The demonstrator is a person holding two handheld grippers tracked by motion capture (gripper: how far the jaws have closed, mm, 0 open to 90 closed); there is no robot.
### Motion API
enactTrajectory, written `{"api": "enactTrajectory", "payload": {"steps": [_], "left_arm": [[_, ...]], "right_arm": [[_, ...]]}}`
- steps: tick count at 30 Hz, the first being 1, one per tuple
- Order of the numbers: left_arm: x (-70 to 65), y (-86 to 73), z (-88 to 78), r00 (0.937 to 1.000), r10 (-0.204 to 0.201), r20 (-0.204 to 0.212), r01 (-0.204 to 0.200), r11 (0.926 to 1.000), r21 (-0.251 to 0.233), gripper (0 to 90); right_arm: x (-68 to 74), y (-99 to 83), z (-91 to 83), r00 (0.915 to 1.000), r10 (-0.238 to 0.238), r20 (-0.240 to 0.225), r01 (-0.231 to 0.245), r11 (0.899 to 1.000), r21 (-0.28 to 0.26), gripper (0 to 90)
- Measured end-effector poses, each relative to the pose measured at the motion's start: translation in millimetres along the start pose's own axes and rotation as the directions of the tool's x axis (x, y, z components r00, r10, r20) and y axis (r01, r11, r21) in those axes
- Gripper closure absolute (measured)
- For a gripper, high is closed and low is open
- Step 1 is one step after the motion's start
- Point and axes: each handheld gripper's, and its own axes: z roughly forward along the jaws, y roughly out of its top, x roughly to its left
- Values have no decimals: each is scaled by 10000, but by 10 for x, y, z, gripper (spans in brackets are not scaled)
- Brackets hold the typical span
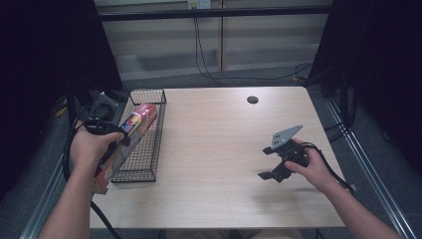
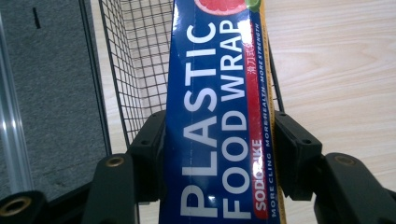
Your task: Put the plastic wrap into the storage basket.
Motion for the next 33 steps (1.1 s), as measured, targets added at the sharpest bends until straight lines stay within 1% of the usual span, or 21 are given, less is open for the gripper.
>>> {"api": "enactTrajectory", "payload": {"steps": [3,5,8,9,12,15,17,18,19,20,23,24,25,26,30,31,32,33], "left_arm": [[1,-3,24,10000,27,-73,-27,10000,51,446],[13,-2,42,9999,-107,-21,107,9999,79,445],[10,-2,65,9997,-180,-166,182,9998,109,446],[13,-1,69,9997,-182,-151,184,9998,108,446],[0,-5,90,9993,-327,-168,330,9994,143,446],[-9,3,115,9991,-328,-256,333,9992,205,445],[-19,8,140,9986,-447,-293,453,9988,188,445],[-14,12,145,9989,-391,-249,398,9988,272,445],[-15,14,157,9985,-428,-328,435,9988,217,445],[-31,14,169,9974,-643,-311,649,9977,198,445],[-42,25,201,9976,-548,-421,561,9980,289,444],[-51,29,213,9972,-645,-380,658,9973,320,444],[-57,34,225,9971,-637,-406,651,9973,335,444],[-62,37,240,9964,-748,-405,760,9967,284,444],[-77,53,283,9950,-816,-575,831,9962,248,442],[-79,57,301,9941,-968,-488,980,9949,244,442],[-85,60,312,9937,-1015,-468,1029,9943,280,442],[-91,64,327,9940,-971,-512,987,9947,295,442]], "right_arm": [[8,-1,1,10000,52,37,-52,10000,32,68],[8,-1,7,10000,26,-29,-26,10000,-7,68],[10,-2,14,10000,42,14,-42,10000,5,68],[8,-1,17,10000,72,-57,-73,10000,-63,69],[9,0,21,10000,43,-75,-43,9999,-91,69],[19,-1,33,10000,58,-25,-58,10000,-15,69],[24,-2,34,10000,34,-43,-34,10000,1,69],[25,-2,34,10000,4,-41,-4,10000,-13,69],[25,-4,34,10000,-34,-26,34,10000,-39,69],[27,-5,33,10000,-21,-49,21,10000,-49,69],[30,-9,28,10000,9,-30,-9,10000,-62,69],[28,-10,30,10000,9,-36,-10,10000,-87,69],[30,-10,32,10000,24,-37,-24,10000,-89,69],[30,-12,37,10000,52,-84,-53,9999,-109,69],[39,-18,48,10000,2,-62,-3,10000,-54,69],[38,-21,55,9999,-26,-149,25,10000,-70,69],[43,-23,55,9999,31,-119,-31,10000,-21,69],[37,-25,58,9999,-30,-128,30,10000,-47,69]]}}
